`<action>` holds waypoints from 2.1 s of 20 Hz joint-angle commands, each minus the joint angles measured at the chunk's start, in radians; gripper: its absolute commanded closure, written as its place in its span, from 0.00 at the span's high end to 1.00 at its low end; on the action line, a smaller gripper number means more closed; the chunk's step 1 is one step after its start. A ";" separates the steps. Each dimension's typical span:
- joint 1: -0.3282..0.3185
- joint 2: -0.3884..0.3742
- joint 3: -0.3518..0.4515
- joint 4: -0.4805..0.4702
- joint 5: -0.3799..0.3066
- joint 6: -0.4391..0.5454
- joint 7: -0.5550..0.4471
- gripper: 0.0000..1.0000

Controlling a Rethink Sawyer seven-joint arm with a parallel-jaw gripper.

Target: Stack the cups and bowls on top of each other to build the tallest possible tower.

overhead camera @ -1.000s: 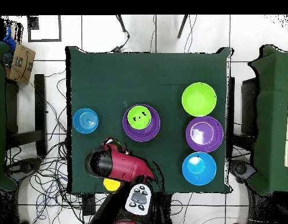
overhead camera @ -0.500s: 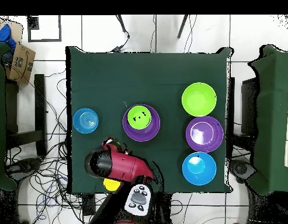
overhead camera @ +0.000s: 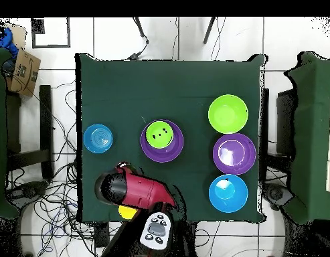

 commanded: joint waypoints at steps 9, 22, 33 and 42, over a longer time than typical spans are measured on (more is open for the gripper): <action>0.027 0.026 0.026 -0.017 -0.034 0.095 0.105 1.00; 0.013 0.062 0.072 0.043 -0.020 -0.022 0.133 1.00; 0.004 0.083 0.085 0.047 -0.023 -0.077 0.136 1.00; 0.009 0.098 0.081 0.045 -0.025 -0.105 0.133 1.00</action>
